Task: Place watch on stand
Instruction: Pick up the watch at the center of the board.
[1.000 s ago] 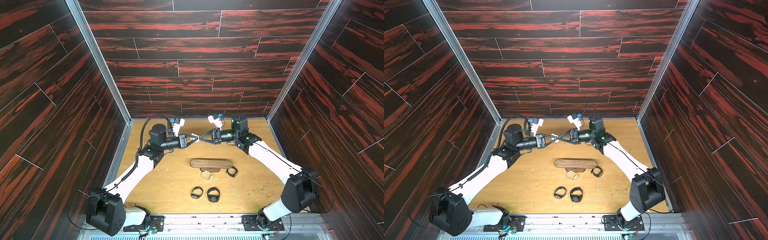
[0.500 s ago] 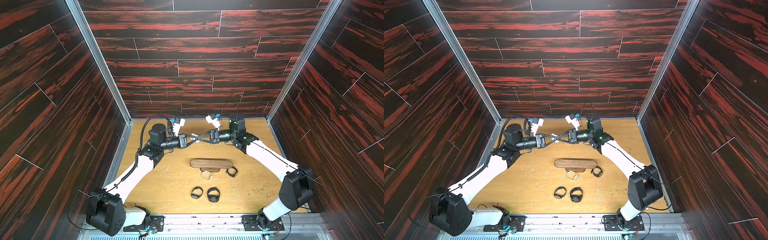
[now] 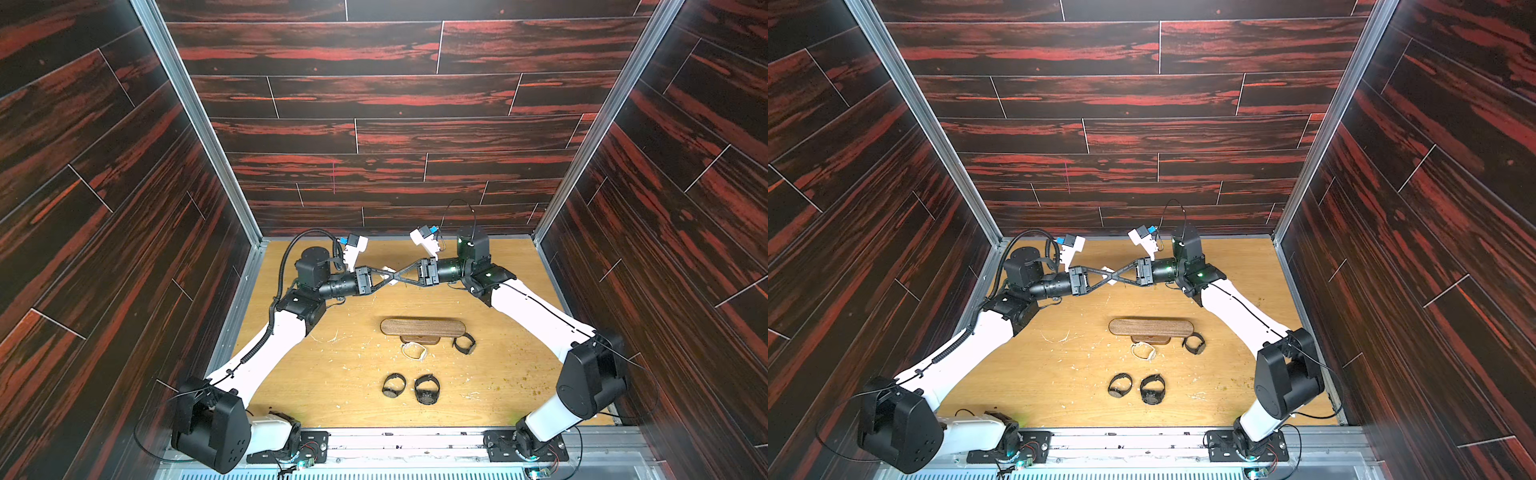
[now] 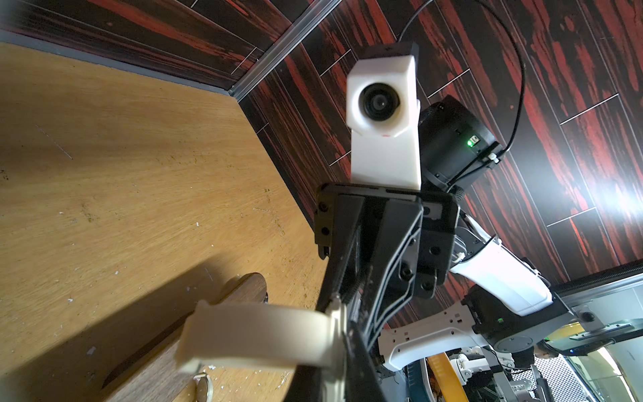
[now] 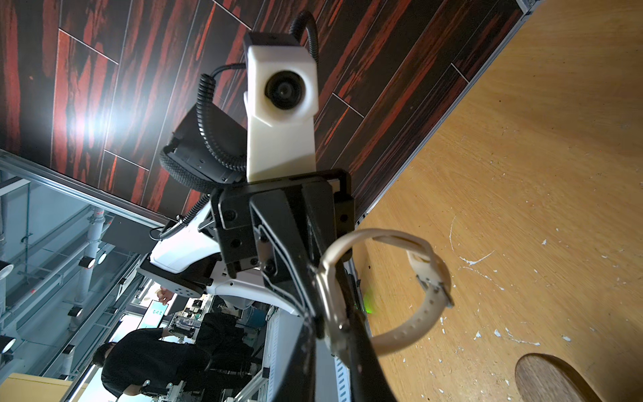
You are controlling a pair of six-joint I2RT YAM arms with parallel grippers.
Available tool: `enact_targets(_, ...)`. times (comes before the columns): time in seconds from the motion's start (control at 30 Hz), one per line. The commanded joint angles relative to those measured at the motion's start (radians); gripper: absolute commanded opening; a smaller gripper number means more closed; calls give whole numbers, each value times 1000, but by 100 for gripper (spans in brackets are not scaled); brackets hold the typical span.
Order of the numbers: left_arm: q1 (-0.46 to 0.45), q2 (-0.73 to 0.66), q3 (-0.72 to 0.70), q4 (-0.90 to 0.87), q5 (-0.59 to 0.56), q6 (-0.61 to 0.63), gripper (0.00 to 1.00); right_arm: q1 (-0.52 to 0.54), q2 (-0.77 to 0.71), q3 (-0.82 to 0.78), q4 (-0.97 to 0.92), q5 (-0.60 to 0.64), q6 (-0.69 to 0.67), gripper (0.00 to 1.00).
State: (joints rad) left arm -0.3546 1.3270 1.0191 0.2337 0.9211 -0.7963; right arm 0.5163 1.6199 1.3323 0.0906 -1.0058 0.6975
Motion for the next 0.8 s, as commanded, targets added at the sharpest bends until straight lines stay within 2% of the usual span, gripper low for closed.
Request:
enact_targets(0.0, -11, -35, 41, 30, -2, 32, 10, 19, -8, 4, -29, 35, 3, 0)
enact_targets(0.1, -10, -42, 44, 27, -7, 34, 11, 18, -14, -1, -28, 40, 8, 0)
enact_targets(0.3, -9, -67, 41, 5, -38, 44, 28, 18, -31, -29, 21, 41, 49, 0)
enact_targets(0.47, -9, -96, 36, -19, -82, 60, 33, 18, -41, -52, 69, 39, 89, 0)
enact_targets(0.6, -10, -99, 29, 9, -94, 41, 32, 19, -46, -75, 128, 37, 134, 0)
enact_targets(0.7, -10, -89, 26, 43, -88, 15, 22, 19, -50, -89, 157, 38, 156, 0)
enact_targets(0.77, -10, -83, 26, 54, -86, 7, 11, 19, -54, -99, 174, 39, 169, 0)
